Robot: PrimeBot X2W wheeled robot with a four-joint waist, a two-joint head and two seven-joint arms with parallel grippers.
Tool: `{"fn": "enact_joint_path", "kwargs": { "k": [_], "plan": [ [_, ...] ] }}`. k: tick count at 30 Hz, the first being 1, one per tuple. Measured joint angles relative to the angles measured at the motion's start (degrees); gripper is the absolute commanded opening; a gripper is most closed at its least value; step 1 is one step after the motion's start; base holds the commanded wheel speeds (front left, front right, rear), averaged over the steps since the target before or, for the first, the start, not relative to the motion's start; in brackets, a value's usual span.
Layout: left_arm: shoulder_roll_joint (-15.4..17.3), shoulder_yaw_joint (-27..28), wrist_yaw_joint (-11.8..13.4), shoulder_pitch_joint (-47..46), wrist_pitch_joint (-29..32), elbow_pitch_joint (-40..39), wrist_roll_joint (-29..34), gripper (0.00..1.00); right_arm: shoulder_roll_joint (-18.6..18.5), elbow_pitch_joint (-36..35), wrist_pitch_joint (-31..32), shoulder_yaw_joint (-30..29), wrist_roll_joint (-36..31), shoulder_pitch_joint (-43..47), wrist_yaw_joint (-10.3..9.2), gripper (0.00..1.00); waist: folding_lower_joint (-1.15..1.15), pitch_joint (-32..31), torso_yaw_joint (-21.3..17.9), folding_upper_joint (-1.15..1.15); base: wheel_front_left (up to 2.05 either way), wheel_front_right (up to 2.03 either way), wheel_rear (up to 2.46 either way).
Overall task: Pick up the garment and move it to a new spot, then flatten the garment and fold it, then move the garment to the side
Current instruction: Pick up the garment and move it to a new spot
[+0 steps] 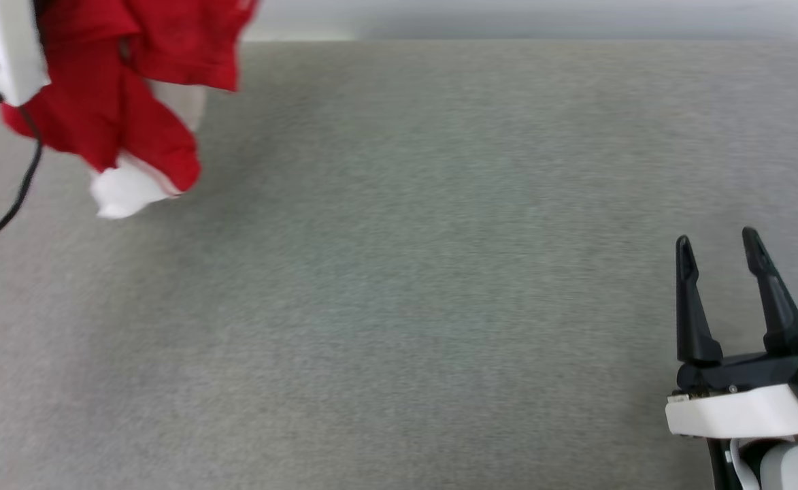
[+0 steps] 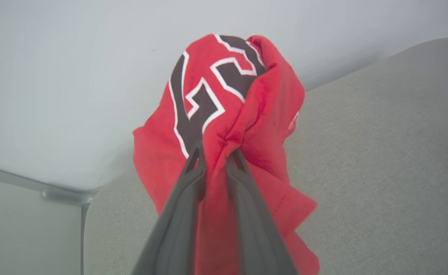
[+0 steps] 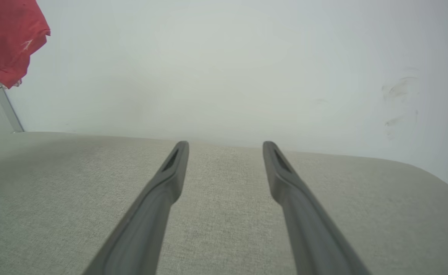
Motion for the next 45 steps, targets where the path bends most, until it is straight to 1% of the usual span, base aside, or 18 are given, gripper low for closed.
{"fn": "enact_joint_path", "kwargs": {
  "k": [7, 14, 19, 24, 27, 29, 34, 35, 36, 39, 40, 41, 45],
  "plan": [
    [-3.2, -6.4, 0.0, -4.1, 0.2, -3.8, -0.2, 0.0, 0.0, 0.7, 0.0, 0.2, 2.3, 1.3, 0.0, 1.0, 0.0, -2.2, -6.5, 0.0, 0.0, 0.0, 0.0],
    [-8.7, -11.8, 0.0, -5.6, -1.7, -6.3, -1.8, 0.0, 0.0, 0.7, 0.0, 0.0, 3.1, 1.9, 0.0, 1.0, 0.0, -3.1, -13.1, 0.0, 0.0, 0.0, 0.0],
    [-11.8, -16.2, 0.0, -5.0, -3.5, -7.2, -1.8, 0.0, 0.0, 0.5, 0.0, -0.1, 3.7, 1.9, 0.0, 1.0, 0.0, -2.7, -16.5, 0.0, 0.0, 0.0, 0.0],
    [-14.8, -23.1, 0.0, -0.8, -5.2, -7.3, -1.4, 0.0, 0.0, 0.3, 0.0, -0.3, 4.3, 1.9, 0.0, 1.0, 0.01, -1.2, -17.6, 0.0, 0.0, 0.0, 0.0],
    [-16.6, -28.2, 0.0, 2.5, -6.6, -7.2, -1.4, 0.0, 0.0, 0.2, 0.0, -0.5, 4.4, 1.9, 0.0, 1.0, 0.01, -0.6, -17.6, 0.0, 0.0, 0.0, 0.0],
    [-18.0, -30.5, 0.0, 5.0, -7.8, -7.1, -1.5, 0.0, 0.0, 0.2, 0.0, -0.5, 4.4, 1.7, 0.0, 1.0, 0.01, -0.3, -17.3, 0.0, 0.0, 0.0, 0.0],
    [-22.3, -33.1, 0.0, 11.5, -9.1, -6.8, -1.3, 0.0, 0.0, 0.2, 0.0, -0.5, 4.4, 1.4, 0.0, 1.0, 0.01, 0.3, -16.3, 0.0, 0.0, 0.0, 0.0],
    [-23.0, -33.3, 0.0, 12.9, -9.0, -6.5, -1.2, 0.0, 0.0, 0.2, 0.0, -0.4, 4.4, 1.2, 0.0, 1.0, 0.01, 0.5, -16.1, 0.0, 0.0, 0.0, 0.0],
    [-24.8, -33.4, 0.0, 16.5, -7.3, -5.9, 0.8, 0.0, 0.0, 0.3, 0.0, -0.3, 4.4, 0.8, 0.0, 1.0, 0.01, 0.7, -15.6, 0.0, 0.0, 0.0, 0.0],
    [-25.9, -33.5, 0.0, 19.6, -6.4, -5.7, 2.4, 0.0, 0.0, 0.3, 0.0, -0.2, 4.4, 0.6, 0.0, 1.0, 0.01, 0.7, -15.3, 0.0, 0.0, 0.0, 0.0],
    [-26.1, -33.5, 0.0, 19.7, -6.9, -5.5, 2.7, 0.2, 0.0, 0.4, 0.0, -0.2, 4.4, 0.6, 0.0, 1.0, 0.01, 0.6, -15.2, 0.0, 0.0, 0.0, 0.0],
    [-26.3, -33.5, 0.0, 19.7, -8.1, -5.2, 2.8, 1.0, 0.0, 0.5, 0.0, -0.2, 4.4, 0.7, 0.0, 1.0, 0.01, 0.5, -15.0, 0.0, 0.0, 0.0, 0.0],
    [-27.4, -33.5, 0.0, 18.0, -15.6, -4.2, 3.1, 1.0, 0.0, 0.9, 0.0, -0.4, 3.9, 1.4, 0.0, 1.0, 0.01, -0.9, -14.3, 0.0, 0.0, 0.0, 0.0]
  ]
}}
